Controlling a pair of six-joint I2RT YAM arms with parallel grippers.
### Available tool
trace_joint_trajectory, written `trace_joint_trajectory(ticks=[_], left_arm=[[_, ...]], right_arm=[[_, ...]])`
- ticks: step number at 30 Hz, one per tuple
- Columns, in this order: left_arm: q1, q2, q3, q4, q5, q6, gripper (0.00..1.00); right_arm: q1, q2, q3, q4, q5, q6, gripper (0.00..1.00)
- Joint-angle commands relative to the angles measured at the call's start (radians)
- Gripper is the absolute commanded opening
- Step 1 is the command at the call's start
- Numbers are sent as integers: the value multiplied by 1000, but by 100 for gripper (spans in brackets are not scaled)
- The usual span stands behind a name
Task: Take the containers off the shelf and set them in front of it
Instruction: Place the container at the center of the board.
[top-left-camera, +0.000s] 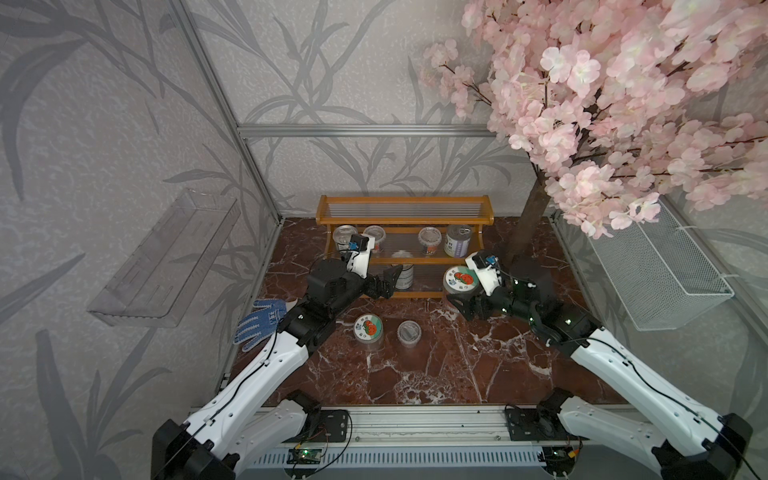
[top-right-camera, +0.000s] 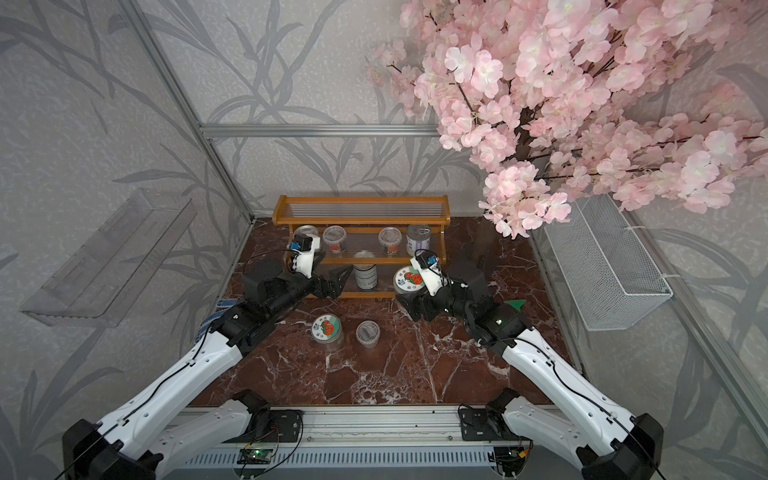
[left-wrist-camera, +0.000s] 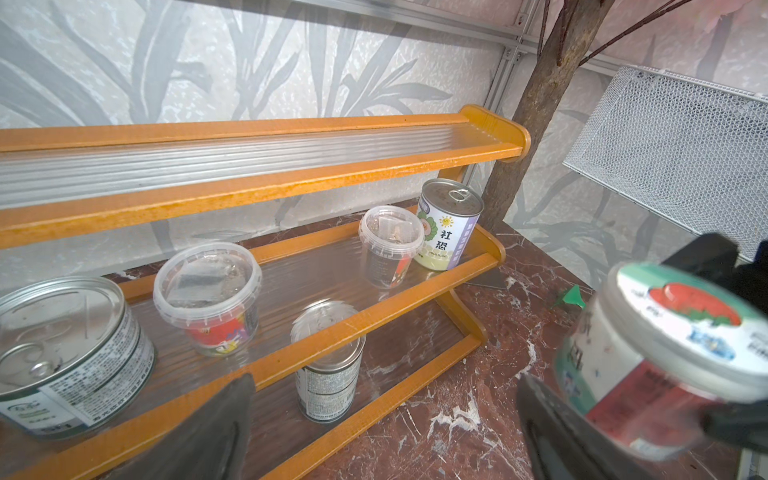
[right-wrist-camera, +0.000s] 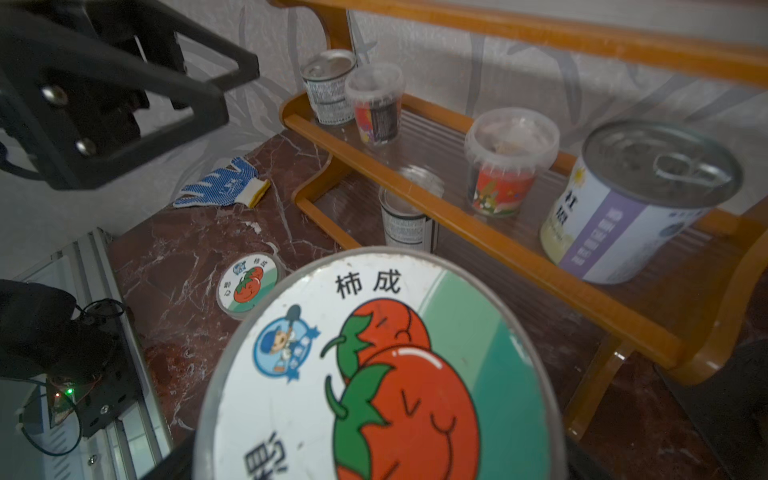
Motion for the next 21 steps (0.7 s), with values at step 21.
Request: trace_joint_trajectory(ticks=[21], left_arm=[[6,-3,-12,-30,25,-27,100]], right_arm=[[138,267,-454,724,144,21,81]])
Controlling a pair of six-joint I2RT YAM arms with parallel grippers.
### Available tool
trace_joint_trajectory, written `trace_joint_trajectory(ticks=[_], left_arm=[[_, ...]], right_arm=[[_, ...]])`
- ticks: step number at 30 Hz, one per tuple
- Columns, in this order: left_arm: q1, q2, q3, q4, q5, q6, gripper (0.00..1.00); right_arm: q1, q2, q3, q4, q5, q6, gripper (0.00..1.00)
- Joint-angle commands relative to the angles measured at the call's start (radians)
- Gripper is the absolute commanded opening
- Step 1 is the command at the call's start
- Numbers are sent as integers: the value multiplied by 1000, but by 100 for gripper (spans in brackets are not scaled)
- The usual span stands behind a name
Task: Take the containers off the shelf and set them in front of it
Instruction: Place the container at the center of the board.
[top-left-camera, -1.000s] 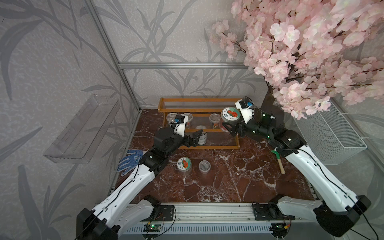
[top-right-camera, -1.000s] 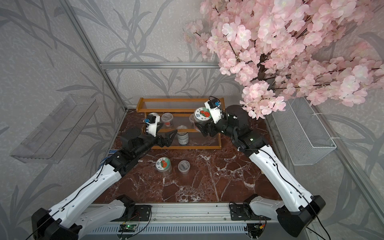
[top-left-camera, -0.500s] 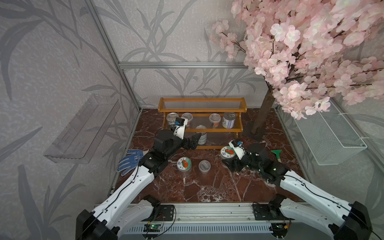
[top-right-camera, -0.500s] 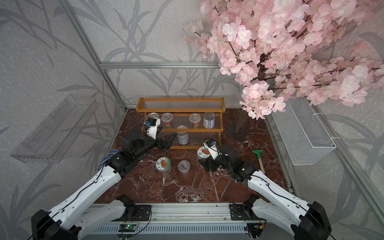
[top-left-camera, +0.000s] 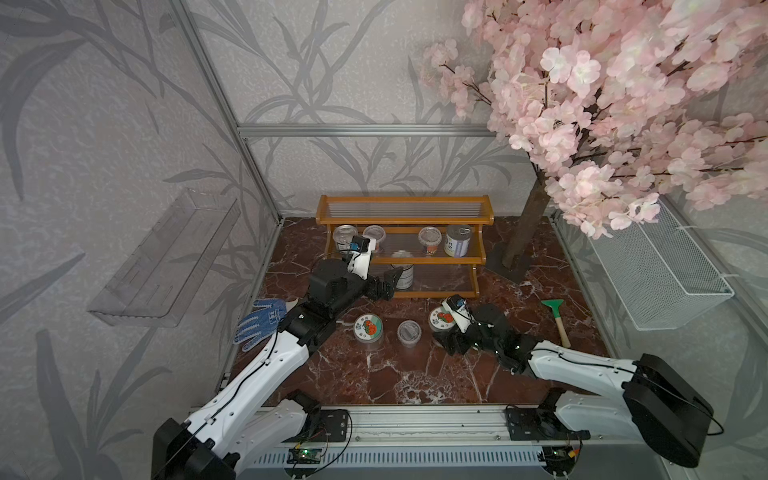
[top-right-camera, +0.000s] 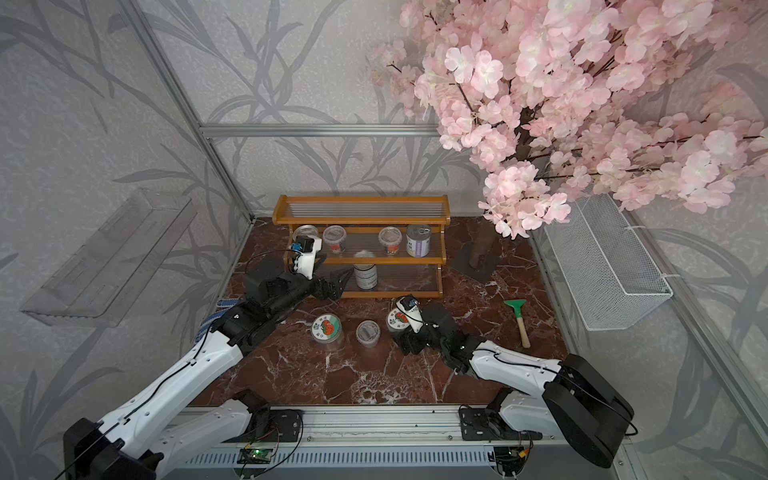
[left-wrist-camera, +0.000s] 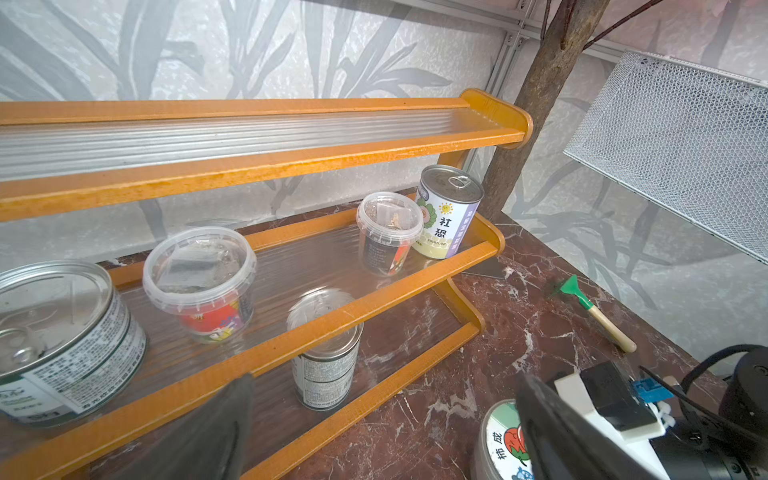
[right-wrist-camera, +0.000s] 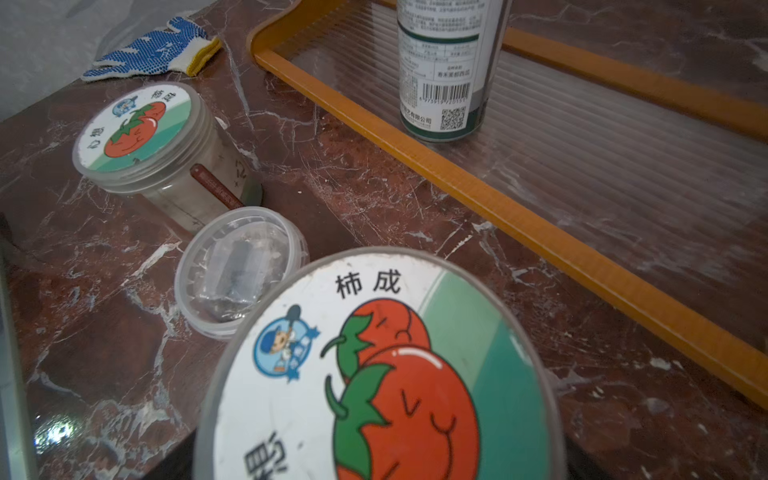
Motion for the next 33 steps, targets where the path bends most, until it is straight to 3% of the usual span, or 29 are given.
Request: trace_joint_trajectory(ticks=[1,10,23,33], left_arm=[[6,-7,-9,-15,15,-15,100],[5,-8,-5,-27,10,-14,100],[5,21,4,-18,23,-20,100],[5,31,27,-33,23,0,100]], right_arm=[[4,20,-17,129,32,-22,82],[3,67,-37,153,41,-32,84],[3,61,-51,115,80,-32,95],[3,-19,-43,48,66,-40,99]])
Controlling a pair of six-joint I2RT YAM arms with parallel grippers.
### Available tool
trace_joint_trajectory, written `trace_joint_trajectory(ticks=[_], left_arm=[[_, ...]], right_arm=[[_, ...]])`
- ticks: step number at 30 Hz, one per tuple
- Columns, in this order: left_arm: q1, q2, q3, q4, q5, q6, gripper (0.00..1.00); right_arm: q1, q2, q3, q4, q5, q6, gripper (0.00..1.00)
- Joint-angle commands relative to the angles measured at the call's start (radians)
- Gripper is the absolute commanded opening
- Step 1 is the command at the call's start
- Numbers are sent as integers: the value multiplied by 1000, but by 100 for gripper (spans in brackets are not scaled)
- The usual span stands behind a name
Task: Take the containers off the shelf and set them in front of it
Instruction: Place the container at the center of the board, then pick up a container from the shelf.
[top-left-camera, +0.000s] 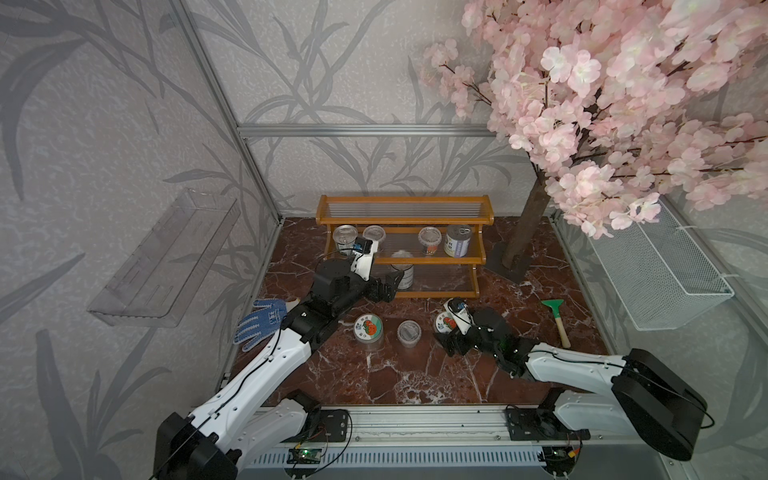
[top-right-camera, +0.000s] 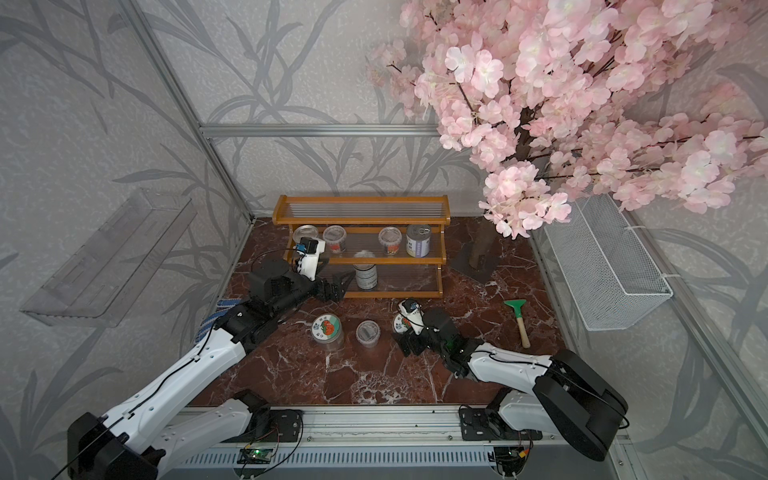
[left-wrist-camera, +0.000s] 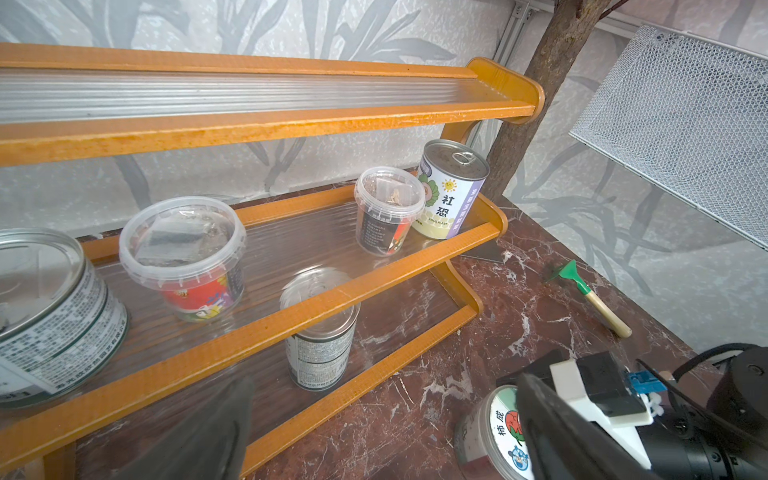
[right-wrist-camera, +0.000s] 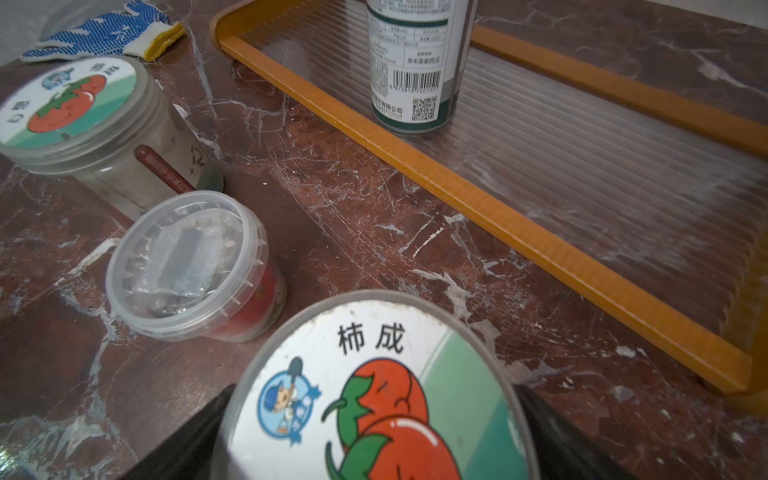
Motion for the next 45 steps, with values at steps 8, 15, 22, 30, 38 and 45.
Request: trace_joint_trajectory(ticks=[8,15,22,30,38,45], left_arm=[[6,-1,28,-21,13,26,100],[8,-14,20,-24,3,40,100],[10,-32,5,-16,-2,35,100],[12,-56,-8,-7,-5,24,100],[12,-67,-22,-4,0,12,100],[12,-67,-19,2,4,9,100]], right_arm=[[3,-274,115,-283,16,-15,99],[-71,-362,231,-334,147,-7,99],[-179,-220,353,-188,220,24,99],[-244,2,450,-33,213,11,99],[-290,136,520,53,165,7,99],[-296,229,570,80,146,-1,99]])
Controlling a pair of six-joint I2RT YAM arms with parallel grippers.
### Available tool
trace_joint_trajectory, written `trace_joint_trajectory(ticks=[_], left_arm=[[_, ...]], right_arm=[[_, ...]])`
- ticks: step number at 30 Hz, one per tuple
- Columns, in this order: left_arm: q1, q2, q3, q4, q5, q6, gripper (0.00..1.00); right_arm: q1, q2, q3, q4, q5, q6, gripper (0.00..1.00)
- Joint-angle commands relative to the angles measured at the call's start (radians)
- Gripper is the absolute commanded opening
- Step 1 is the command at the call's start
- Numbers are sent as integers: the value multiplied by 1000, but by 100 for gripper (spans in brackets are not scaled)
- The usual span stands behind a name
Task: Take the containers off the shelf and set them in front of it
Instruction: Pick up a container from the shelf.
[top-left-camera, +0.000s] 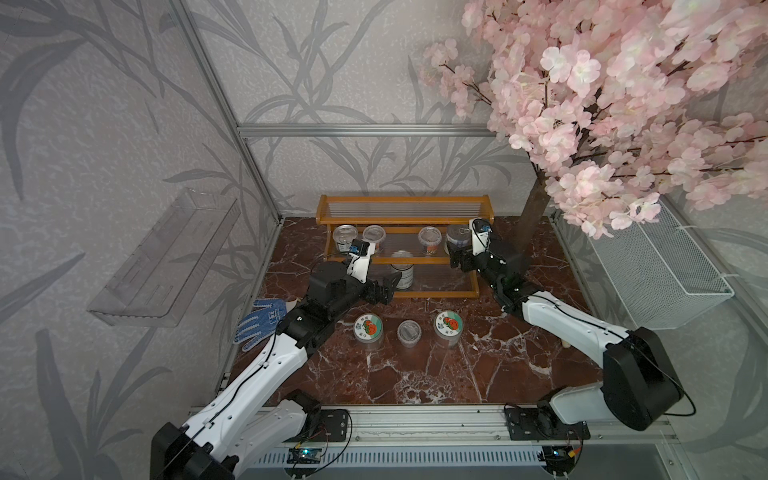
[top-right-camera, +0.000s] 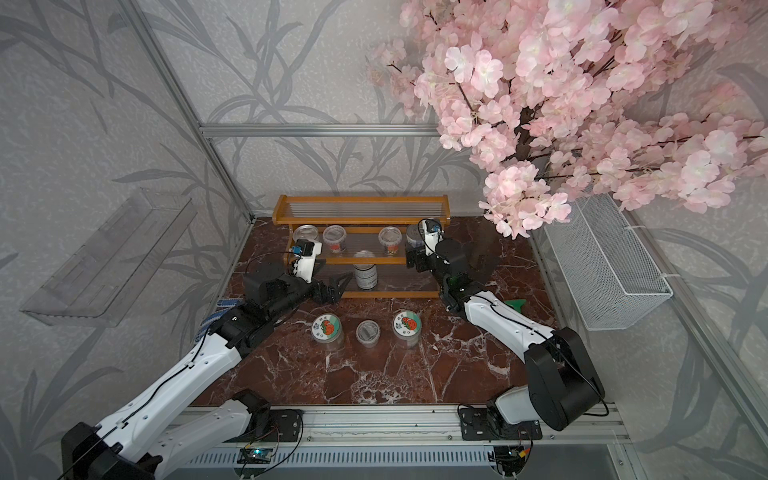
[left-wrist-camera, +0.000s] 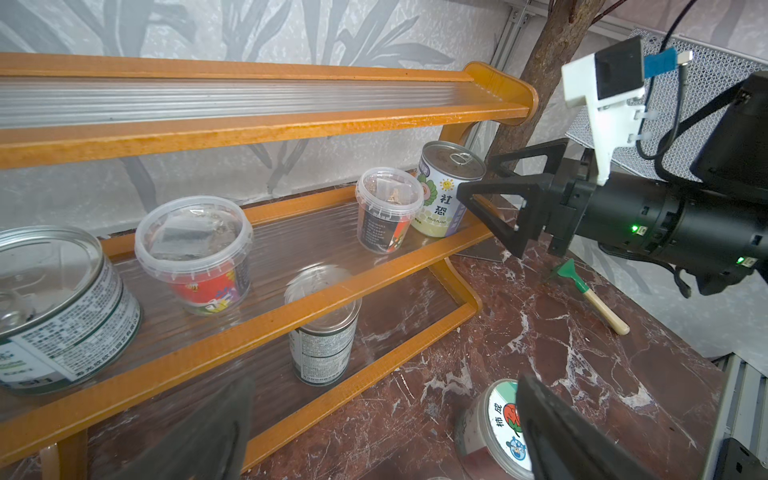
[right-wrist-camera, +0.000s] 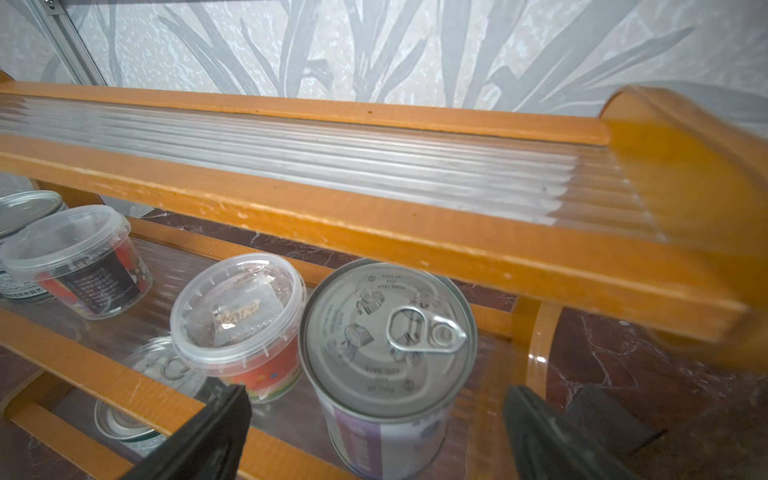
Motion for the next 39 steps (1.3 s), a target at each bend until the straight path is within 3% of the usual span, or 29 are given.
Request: trace_joint_trajectory(ticks=[1,12,20,29,39], left_arm=[[6,-19,-5,20,0,-8,100],[6,-21,-10,19,0,-4,100],[6,-9,-13,22,9,3,100],[7,-4,-14,19,15,17,100],[6,-5,-26,34,18,15,100]], right_arm=[[-3,32,39,49,-5,-6,99],[-8,109,89,48,32,-19,99],[-9,147,110,82,52,-6,91],[-7,117,100,81,44,-12,72],[-6,42,80,53,-8,-46,66]])
